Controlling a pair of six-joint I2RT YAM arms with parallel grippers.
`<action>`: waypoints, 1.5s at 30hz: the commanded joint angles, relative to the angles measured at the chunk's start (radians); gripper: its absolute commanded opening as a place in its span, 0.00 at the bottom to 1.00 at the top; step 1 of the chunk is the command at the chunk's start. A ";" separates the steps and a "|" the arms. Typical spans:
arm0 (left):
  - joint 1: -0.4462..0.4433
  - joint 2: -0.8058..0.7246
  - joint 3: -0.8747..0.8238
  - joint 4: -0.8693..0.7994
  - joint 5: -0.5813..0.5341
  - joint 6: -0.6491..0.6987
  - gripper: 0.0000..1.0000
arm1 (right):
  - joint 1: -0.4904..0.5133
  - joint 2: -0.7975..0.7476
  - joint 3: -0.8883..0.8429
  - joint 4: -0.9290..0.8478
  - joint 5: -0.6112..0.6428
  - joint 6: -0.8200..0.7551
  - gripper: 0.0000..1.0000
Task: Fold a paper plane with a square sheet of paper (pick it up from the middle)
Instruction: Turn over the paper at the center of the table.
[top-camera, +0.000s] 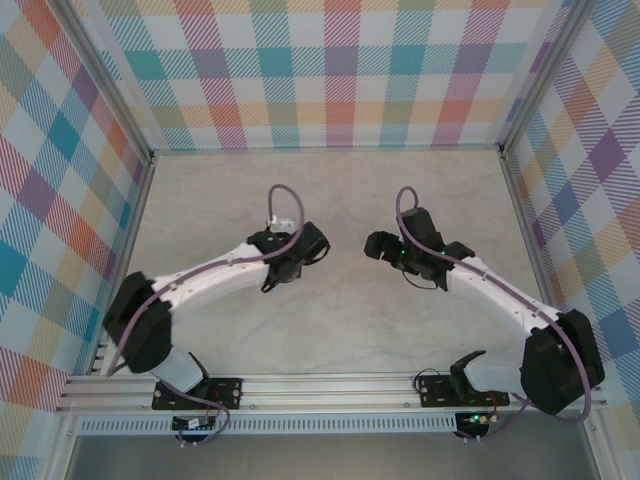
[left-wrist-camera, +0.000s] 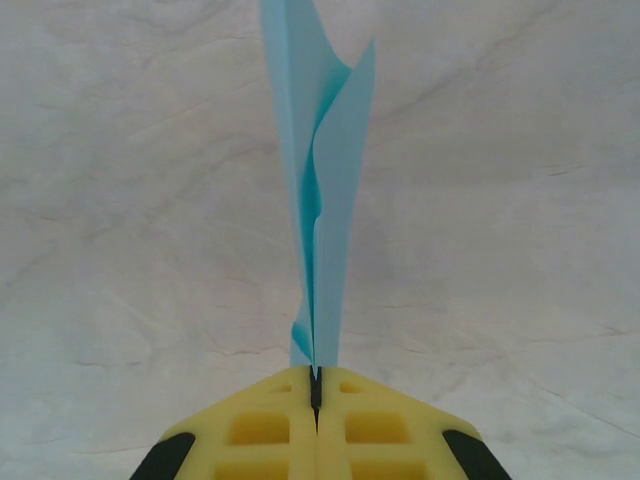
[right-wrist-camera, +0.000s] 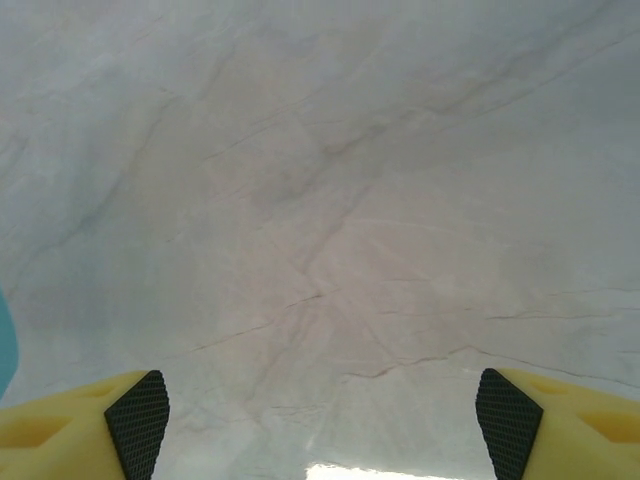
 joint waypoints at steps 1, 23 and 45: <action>-0.040 0.113 0.097 -0.217 -0.205 -0.059 0.05 | -0.009 -0.046 -0.020 -0.085 0.137 0.040 0.84; -0.139 0.420 0.280 -0.033 0.051 0.000 0.38 | -0.047 -0.111 -0.039 -0.226 0.270 0.182 0.85; 0.262 -0.385 -0.439 0.458 0.489 -0.073 0.86 | 0.358 0.359 0.276 0.017 -0.103 -0.183 0.58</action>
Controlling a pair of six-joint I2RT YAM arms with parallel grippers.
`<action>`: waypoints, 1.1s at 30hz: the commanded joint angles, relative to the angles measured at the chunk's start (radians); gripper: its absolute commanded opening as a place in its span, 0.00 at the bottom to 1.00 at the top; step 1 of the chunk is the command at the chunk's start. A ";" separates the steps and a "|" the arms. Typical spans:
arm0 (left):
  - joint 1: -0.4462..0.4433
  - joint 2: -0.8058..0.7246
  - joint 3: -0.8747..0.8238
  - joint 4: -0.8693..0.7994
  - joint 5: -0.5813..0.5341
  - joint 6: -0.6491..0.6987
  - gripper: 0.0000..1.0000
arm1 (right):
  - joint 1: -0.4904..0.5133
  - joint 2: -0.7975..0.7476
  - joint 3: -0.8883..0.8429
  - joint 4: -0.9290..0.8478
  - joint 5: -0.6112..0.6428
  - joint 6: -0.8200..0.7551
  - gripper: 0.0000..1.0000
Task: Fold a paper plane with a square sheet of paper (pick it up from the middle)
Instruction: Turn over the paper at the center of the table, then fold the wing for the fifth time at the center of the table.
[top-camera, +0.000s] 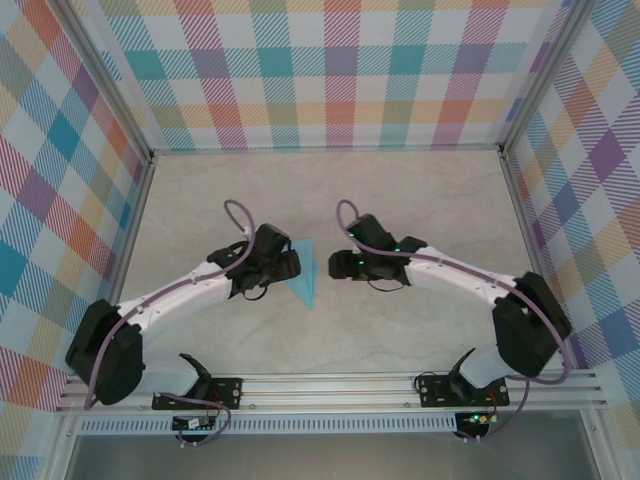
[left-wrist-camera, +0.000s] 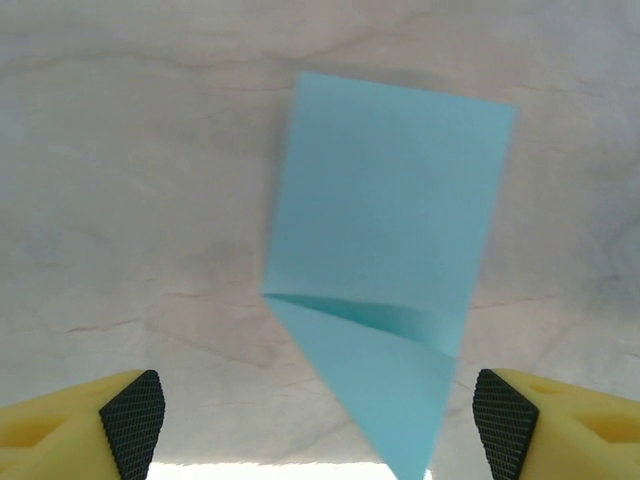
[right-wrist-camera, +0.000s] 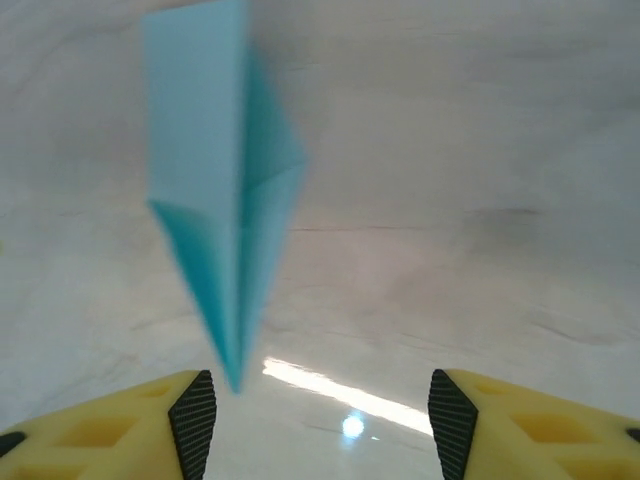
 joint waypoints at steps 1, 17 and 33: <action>0.067 -0.099 -0.086 0.024 0.038 -0.046 0.87 | 0.088 0.113 0.109 0.024 -0.014 -0.070 0.56; 0.296 -0.214 -0.258 0.088 0.191 -0.064 0.89 | 0.129 0.452 0.353 -0.069 -0.018 -0.115 0.41; 0.304 -0.078 -0.297 0.407 0.501 -0.083 0.81 | 0.010 0.442 0.183 0.146 -0.253 -0.040 0.41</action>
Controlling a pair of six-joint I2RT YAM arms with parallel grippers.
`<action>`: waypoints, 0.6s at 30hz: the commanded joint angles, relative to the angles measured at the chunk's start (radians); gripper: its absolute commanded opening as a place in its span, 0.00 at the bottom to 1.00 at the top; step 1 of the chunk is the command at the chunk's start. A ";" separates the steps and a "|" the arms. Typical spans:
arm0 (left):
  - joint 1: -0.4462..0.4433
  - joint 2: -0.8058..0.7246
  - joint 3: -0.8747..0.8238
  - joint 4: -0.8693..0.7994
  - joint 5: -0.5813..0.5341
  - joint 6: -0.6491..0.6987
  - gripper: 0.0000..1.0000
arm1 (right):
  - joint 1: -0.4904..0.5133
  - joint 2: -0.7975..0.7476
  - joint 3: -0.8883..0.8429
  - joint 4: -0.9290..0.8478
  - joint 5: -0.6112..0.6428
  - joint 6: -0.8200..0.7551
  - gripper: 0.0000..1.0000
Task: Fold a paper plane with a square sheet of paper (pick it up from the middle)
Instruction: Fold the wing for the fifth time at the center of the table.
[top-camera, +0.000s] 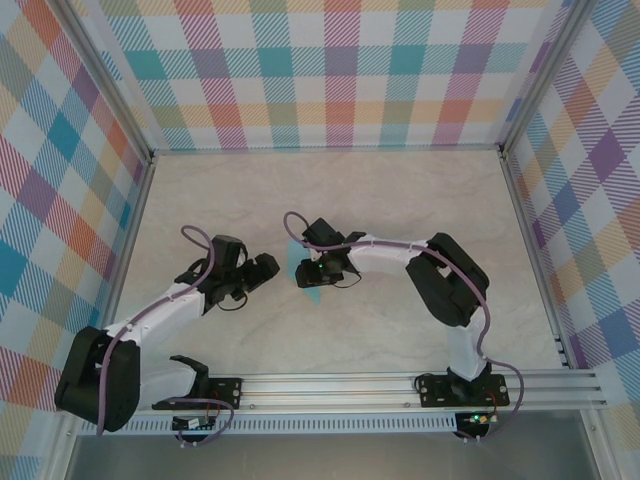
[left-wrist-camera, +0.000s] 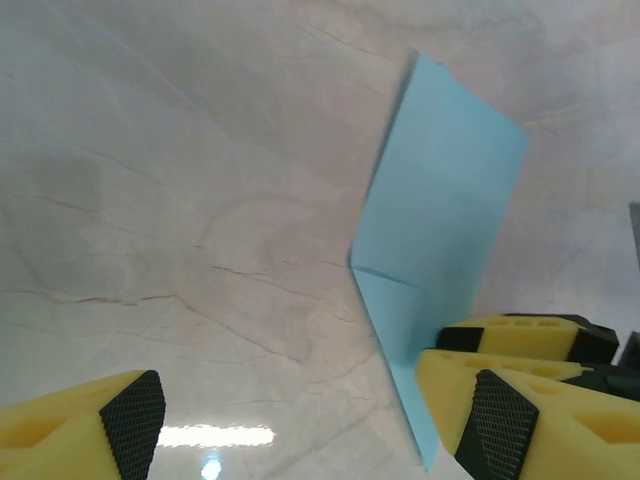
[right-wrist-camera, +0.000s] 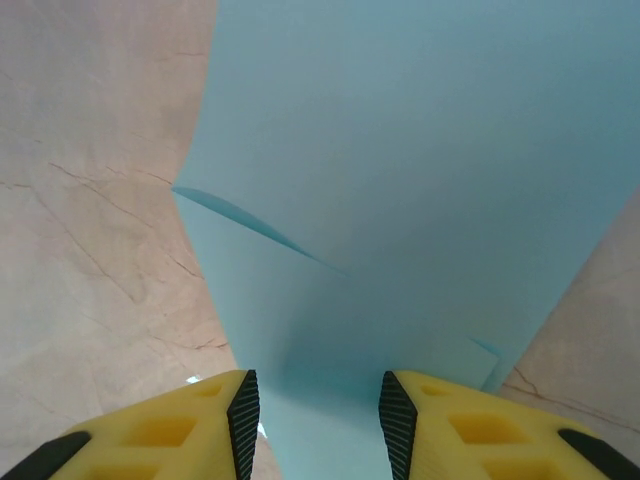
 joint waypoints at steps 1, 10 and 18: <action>0.015 0.030 -0.020 0.116 0.105 -0.018 0.80 | -0.031 -0.005 -0.063 0.088 -0.110 0.042 0.41; 0.015 0.146 -0.016 0.269 0.204 -0.047 0.66 | -0.138 -0.030 -0.206 0.303 -0.316 0.158 0.41; -0.004 0.238 0.004 0.327 0.225 -0.069 0.62 | -0.200 -0.024 -0.273 0.403 -0.396 0.248 0.40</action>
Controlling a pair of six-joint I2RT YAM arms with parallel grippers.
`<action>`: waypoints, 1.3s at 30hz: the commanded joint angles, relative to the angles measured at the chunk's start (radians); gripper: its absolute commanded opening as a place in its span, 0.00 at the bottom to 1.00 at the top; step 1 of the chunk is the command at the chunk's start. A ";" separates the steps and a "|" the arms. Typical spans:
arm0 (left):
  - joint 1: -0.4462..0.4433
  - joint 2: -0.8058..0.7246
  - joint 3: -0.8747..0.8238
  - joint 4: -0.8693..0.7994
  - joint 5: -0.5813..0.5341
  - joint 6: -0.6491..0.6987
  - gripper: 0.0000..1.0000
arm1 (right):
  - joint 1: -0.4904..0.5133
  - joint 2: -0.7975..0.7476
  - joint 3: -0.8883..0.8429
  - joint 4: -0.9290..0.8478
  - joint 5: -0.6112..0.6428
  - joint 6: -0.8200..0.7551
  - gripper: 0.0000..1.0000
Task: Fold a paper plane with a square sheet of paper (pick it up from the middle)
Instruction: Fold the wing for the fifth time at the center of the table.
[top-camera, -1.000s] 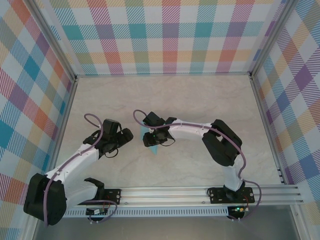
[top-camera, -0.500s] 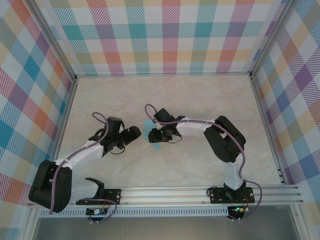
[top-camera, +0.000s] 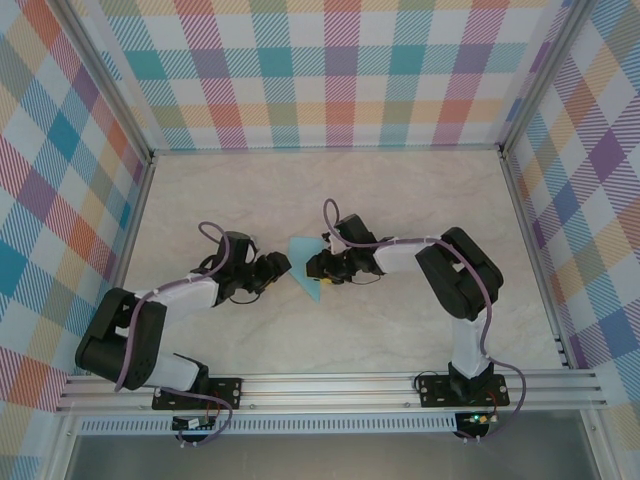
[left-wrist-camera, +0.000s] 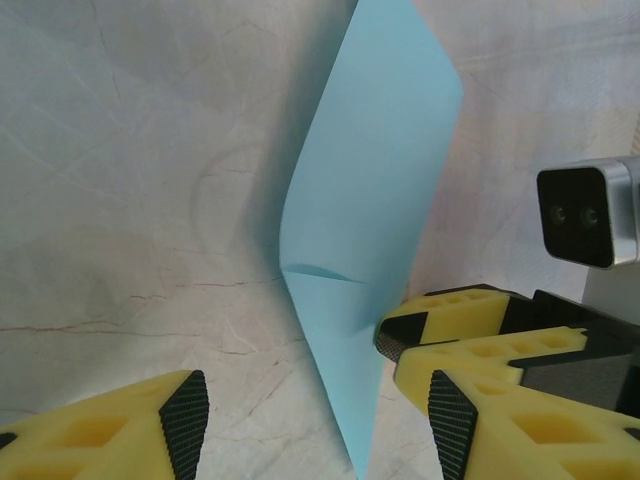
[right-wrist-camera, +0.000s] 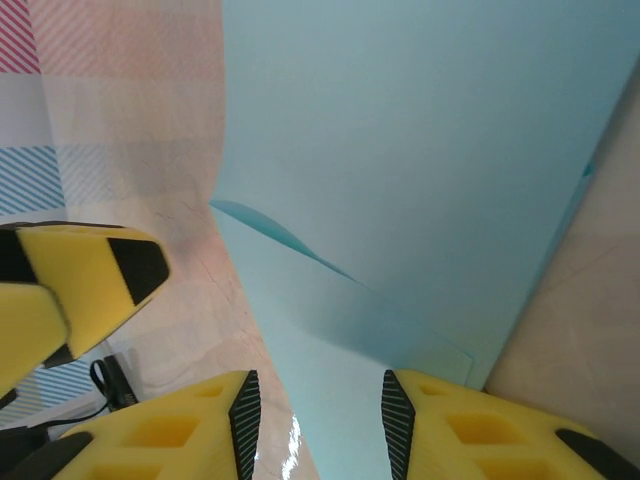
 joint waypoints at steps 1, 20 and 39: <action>-0.006 0.029 0.014 0.053 0.027 -0.018 0.61 | -0.031 0.003 -0.041 0.001 -0.011 0.045 0.40; -0.043 0.227 0.076 0.213 0.077 -0.043 0.31 | -0.050 0.015 -0.049 0.004 -0.024 0.057 0.39; -0.148 0.052 0.069 -0.032 -0.185 -0.036 0.00 | -0.047 -0.272 -0.168 -0.053 0.213 -0.154 0.61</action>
